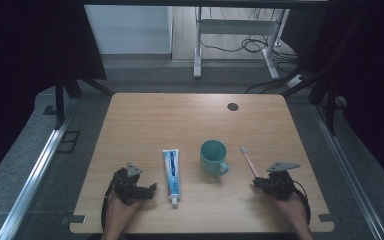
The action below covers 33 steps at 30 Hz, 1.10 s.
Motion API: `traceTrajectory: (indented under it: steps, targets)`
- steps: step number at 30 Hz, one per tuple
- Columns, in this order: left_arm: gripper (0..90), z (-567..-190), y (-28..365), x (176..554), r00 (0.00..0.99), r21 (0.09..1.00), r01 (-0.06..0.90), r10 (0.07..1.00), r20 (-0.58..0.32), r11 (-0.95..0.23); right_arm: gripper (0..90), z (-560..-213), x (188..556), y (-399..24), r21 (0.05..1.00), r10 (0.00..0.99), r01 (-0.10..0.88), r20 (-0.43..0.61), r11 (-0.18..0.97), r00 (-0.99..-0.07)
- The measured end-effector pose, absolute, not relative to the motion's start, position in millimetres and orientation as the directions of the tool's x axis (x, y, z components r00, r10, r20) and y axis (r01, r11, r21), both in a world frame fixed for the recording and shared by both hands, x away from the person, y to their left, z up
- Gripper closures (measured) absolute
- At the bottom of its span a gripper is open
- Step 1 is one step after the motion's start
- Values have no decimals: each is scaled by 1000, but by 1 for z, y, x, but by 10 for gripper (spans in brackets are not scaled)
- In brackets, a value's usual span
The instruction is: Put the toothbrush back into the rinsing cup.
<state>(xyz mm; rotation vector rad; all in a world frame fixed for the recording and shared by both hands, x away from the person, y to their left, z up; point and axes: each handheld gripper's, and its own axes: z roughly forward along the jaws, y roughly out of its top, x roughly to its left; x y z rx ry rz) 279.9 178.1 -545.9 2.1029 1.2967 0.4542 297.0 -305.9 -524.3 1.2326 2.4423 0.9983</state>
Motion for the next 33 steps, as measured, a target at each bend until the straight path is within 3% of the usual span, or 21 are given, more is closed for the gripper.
traceTrajectory:
  steps: [6, 13, 19, 25, 33]
  targets:
    - [0, -546, 178, 280, 458, 662, 675, 888, -30, -326, 747, -521, 297, -307, 666, 780, 620, 91, 415, -619]
    - [0, -546, 178, 280, 458, 662, 676, 889, -30, -325, 504, -510, 304, -313, 624, 795, 655, 86, 427, -600]
    - [0, -546, 178, 280, 457, 662, 676, 889, -30, -325, 354, -502, 314, -313, 576, 810, 686, 69, 445, -583]
    - [0, -546, 178, 280, 458, 661, 676, 889, -30, -326, 287, -497, 325, -308, 517, 812, 714, 61, 472, -581]
    - [0, -546, 178, 280, 456, 663, 676, 889, -31, -323, 293, -494, 341, -300, 432, 813, 750, 63, 501, -579]
